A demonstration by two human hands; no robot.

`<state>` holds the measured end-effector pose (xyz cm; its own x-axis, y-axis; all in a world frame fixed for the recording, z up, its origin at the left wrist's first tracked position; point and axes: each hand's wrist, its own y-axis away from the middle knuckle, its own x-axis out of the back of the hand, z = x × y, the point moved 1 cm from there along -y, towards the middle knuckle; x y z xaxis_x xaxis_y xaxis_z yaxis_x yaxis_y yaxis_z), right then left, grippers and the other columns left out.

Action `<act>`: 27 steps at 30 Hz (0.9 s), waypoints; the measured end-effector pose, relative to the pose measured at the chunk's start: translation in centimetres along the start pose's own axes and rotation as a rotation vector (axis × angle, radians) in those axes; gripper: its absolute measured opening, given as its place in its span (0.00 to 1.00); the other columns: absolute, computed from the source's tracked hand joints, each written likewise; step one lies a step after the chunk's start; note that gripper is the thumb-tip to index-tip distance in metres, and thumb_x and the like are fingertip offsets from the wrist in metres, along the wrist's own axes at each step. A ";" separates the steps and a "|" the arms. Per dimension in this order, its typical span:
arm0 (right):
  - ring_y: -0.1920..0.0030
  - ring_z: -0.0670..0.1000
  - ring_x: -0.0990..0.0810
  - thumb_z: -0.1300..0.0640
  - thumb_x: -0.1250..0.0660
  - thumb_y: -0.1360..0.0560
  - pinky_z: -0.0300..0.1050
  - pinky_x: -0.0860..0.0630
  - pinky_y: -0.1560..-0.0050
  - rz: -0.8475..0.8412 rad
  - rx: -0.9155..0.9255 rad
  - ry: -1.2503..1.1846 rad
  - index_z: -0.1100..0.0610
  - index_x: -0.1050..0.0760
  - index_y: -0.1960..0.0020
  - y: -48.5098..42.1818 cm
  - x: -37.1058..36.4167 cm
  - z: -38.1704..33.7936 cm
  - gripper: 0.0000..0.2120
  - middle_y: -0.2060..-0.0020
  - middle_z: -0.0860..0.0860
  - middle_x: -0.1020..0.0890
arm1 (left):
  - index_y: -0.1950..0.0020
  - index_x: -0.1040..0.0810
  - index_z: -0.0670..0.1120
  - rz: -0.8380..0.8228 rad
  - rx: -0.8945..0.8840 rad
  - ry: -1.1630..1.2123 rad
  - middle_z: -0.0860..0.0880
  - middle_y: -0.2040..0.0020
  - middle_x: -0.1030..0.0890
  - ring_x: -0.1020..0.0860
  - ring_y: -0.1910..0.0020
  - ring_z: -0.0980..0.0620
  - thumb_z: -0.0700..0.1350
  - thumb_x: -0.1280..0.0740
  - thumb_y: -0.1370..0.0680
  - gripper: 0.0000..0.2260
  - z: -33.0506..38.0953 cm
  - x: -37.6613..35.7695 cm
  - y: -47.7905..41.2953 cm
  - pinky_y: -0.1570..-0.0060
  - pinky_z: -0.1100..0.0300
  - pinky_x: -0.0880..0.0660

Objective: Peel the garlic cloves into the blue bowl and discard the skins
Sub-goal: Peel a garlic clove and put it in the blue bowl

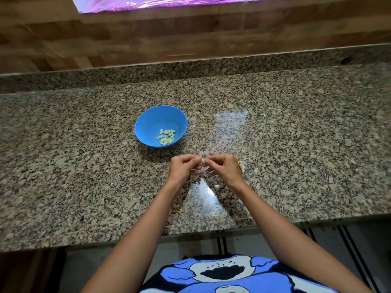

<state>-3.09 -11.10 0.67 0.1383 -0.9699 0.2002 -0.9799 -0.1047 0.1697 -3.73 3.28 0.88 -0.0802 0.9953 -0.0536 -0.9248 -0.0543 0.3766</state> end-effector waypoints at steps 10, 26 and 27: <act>0.63 0.54 0.17 0.65 0.32 0.27 0.44 0.18 0.60 -0.019 -0.056 -0.127 0.62 0.19 0.54 -0.1 0.0 0.0 0.04 0.63 0.56 0.16 | 0.53 0.19 0.37 0.014 -0.058 -0.043 0.45 0.65 0.18 0.21 0.68 0.55 0.36 0.31 0.25 0.03 0.5 -0.1 0.4 0.67 0.65 0.22; 0.64 0.53 0.18 0.61 0.33 0.25 0.47 0.20 0.64 0.048 -0.153 -0.127 0.62 0.19 0.54 0.0 -0.2 -0.2 0.05 0.61 0.57 0.16 | 0.52 0.17 0.40 0.022 -0.125 -0.121 0.42 0.57 0.16 0.18 0.59 0.50 0.36 0.31 0.26 0.04 0.3 -0.4 0.6 0.55 0.56 0.19; 0.65 0.52 0.19 0.61 0.34 0.25 0.45 0.21 0.66 0.038 -0.165 -0.127 0.61 0.19 0.55 0.0 -0.1 -0.2 0.05 0.62 0.56 0.16 | 0.52 0.18 0.40 0.031 -0.111 -0.095 0.41 0.57 0.16 0.18 0.60 0.50 0.36 0.31 0.25 0.04 0.3 -0.4 0.6 0.56 0.56 0.20</act>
<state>-3.11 -10.95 0.90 0.0725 -0.9935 0.0880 -0.9457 -0.0405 0.3226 -4.12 2.85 1.43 -0.0792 0.9958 0.0460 -0.9581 -0.0887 0.2722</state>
